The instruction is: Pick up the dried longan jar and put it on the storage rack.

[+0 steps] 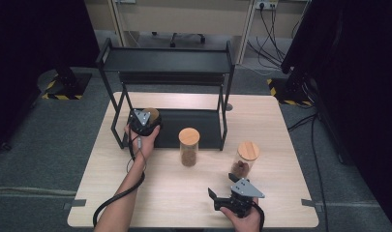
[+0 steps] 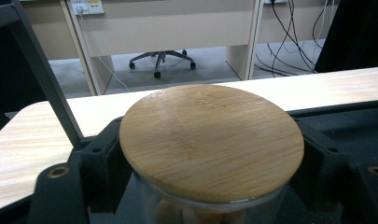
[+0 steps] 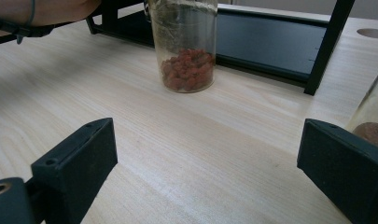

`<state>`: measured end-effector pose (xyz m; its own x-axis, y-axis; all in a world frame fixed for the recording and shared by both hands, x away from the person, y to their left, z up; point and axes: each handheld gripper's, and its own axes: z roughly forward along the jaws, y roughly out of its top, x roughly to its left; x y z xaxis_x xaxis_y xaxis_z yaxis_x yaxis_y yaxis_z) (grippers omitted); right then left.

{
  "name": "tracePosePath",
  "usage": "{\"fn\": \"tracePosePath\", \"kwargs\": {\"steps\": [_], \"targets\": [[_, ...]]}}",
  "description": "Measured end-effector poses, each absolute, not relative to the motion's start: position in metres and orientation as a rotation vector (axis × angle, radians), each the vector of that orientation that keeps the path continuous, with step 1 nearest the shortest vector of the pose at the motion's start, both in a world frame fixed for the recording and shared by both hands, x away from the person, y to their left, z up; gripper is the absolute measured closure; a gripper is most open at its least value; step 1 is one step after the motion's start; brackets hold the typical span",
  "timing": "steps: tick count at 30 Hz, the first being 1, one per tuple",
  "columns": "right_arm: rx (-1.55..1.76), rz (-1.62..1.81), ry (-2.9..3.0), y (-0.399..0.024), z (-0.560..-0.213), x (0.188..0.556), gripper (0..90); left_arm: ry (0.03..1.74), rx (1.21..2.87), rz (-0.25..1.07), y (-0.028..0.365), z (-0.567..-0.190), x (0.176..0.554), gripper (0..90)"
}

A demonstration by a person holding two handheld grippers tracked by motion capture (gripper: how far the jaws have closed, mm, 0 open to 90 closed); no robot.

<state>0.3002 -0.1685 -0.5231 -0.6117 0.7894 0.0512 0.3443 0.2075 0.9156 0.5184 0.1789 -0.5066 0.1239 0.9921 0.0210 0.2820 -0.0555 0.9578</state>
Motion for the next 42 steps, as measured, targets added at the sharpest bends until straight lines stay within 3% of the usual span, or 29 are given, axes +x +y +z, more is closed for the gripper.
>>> {"fn": "tracePosePath", "kwargs": {"steps": [18,25,42], "targets": [[1.047,1.381,2.060,-0.168,-0.523,0.300,5.1,1.287,1.500,0.945,0.178,-0.513,0.519,24.0],[1.051,1.383,2.061,-0.168,-0.523,0.300,5.1,1.290,1.522,0.954,0.175,-0.515,0.519,11.1],[1.050,1.379,2.064,-0.168,-0.523,0.300,5.1,1.302,1.503,0.985,0.174,-0.503,0.505,6.5]]}}
